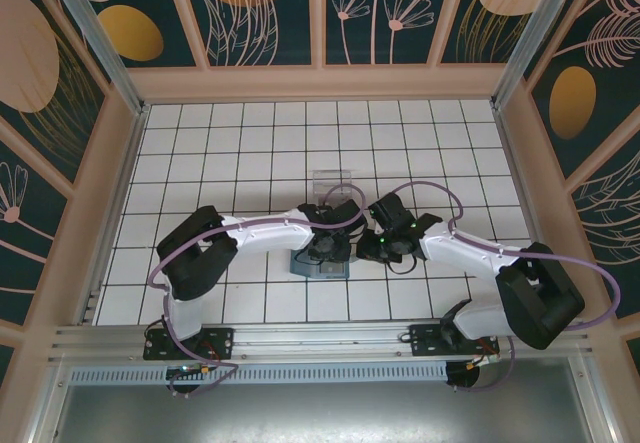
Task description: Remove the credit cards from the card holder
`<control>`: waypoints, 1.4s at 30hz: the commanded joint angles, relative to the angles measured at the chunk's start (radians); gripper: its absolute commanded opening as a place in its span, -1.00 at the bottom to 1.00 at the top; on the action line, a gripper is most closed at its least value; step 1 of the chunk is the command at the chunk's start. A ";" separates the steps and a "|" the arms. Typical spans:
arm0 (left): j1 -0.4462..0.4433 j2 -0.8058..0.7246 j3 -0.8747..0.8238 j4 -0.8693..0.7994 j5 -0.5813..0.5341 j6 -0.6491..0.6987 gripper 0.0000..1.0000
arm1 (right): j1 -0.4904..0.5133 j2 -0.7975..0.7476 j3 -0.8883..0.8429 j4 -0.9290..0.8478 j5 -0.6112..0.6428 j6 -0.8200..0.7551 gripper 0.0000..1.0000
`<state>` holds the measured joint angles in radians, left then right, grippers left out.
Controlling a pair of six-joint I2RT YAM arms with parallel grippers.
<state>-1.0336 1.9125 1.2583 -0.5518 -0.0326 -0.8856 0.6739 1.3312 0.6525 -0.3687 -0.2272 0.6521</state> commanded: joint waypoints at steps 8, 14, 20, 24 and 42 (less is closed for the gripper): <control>-0.005 0.011 0.012 -0.135 -0.098 0.000 -0.56 | -0.008 -0.030 -0.008 -0.006 0.014 -0.009 -0.56; -0.003 -0.005 0.000 -0.153 -0.124 -0.004 -0.55 | -0.007 -0.027 -0.001 -0.015 0.015 -0.011 -0.56; -0.005 -0.031 0.011 -0.180 -0.156 -0.009 -0.54 | -0.007 -0.028 0.014 -0.030 0.019 -0.016 -0.56; -0.004 -0.055 0.010 -0.172 -0.161 -0.012 -0.55 | -0.007 -0.036 0.028 -0.040 0.020 -0.014 -0.56; -0.007 -0.054 0.022 -0.020 -0.031 -0.034 -0.39 | -0.007 -0.055 0.048 -0.058 0.029 -0.008 -0.54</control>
<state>-1.0344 1.8465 1.2633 -0.5991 -0.0917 -0.8993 0.6731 1.2964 0.6834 -0.4000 -0.2249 0.6525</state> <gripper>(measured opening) 0.295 0.228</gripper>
